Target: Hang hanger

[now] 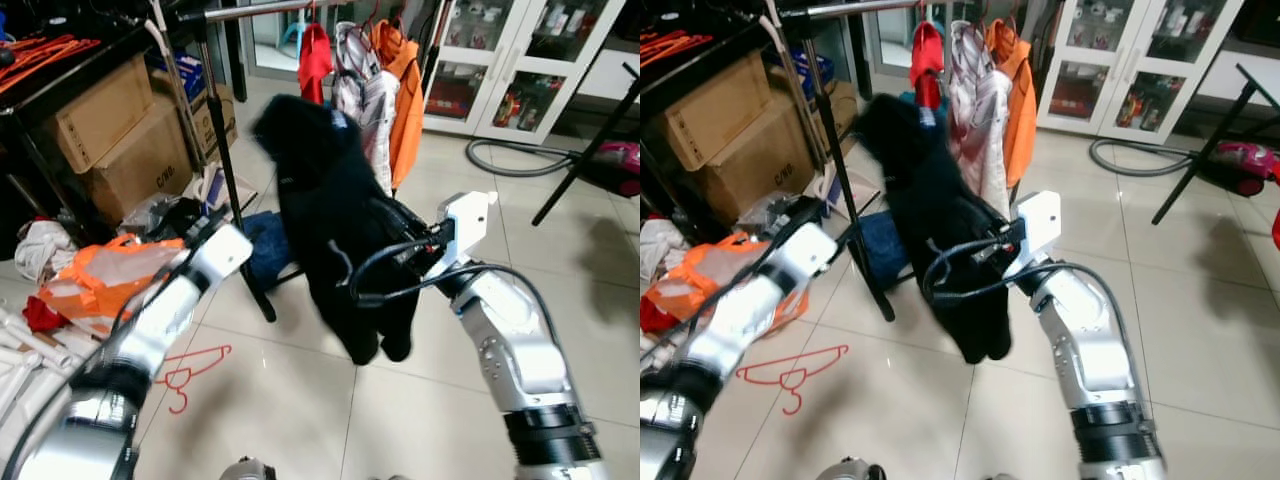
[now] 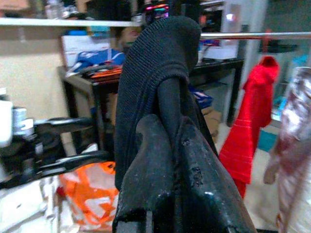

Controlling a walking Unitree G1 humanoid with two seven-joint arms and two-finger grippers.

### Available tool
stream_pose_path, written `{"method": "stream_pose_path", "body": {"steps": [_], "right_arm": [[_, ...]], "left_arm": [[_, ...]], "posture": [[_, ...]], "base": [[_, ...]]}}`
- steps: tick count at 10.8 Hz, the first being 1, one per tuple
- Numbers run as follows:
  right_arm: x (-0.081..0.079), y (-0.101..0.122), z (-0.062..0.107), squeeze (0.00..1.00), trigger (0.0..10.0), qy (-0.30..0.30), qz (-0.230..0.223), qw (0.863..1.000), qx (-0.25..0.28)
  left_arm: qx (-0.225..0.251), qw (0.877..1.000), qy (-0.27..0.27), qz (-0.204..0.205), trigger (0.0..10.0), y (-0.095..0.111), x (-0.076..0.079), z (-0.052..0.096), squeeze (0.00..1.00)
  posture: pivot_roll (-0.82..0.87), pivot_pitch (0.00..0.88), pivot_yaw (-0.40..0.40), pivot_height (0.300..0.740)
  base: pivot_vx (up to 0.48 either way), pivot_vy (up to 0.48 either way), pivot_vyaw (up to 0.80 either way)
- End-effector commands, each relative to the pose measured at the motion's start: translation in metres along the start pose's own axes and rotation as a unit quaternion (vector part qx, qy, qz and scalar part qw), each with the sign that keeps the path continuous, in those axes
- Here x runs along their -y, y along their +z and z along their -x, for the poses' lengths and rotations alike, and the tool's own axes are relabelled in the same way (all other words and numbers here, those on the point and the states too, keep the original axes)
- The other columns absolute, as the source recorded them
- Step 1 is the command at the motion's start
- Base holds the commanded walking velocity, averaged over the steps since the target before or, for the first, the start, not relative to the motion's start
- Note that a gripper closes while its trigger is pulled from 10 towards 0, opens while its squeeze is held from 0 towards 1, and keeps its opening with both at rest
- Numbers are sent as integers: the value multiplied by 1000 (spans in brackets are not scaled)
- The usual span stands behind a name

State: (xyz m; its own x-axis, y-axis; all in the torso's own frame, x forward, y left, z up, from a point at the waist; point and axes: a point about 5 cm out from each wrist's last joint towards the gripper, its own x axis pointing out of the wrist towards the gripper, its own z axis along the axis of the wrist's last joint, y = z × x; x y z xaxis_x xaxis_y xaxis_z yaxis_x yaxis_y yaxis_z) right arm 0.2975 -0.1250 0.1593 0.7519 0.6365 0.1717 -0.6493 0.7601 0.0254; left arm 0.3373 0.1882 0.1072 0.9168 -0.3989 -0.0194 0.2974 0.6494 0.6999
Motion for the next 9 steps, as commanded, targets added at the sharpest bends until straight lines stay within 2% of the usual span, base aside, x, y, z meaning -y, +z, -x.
{"method": "stream_pose_path", "body": {"steps": [1,4,5,7,9], "right_arm": [[-4,17,-4,0,0,24,12,999,29],[-7,21,0,0,0,36,13,999,27],[-8,21,2,0,0,39,12,999,26],[-16,24,3,0,0,70,6,997,26],[-24,28,7,0,0,110,2,994,19]], "left_arm": [[10,999,-38,-20,10000,5,0,-6,0],[34,996,-68,-38,10000,19,-10,-19,0],[40,996,-80,-27,10000,21,-5,-22,0],[17,995,-103,0,10000,18,7,-26,0],[-4,994,-109,30,10000,18,6,-31,0]], "posture": [[-51,23,-4,740],[-77,23,6,740],[-80,24,6,740],[-85,23,1,740],[-93,14,-3,740]], "base": [[0,0,0],[0,0,0],[0,0,0],[0,0,0],[0,0,0]]}}
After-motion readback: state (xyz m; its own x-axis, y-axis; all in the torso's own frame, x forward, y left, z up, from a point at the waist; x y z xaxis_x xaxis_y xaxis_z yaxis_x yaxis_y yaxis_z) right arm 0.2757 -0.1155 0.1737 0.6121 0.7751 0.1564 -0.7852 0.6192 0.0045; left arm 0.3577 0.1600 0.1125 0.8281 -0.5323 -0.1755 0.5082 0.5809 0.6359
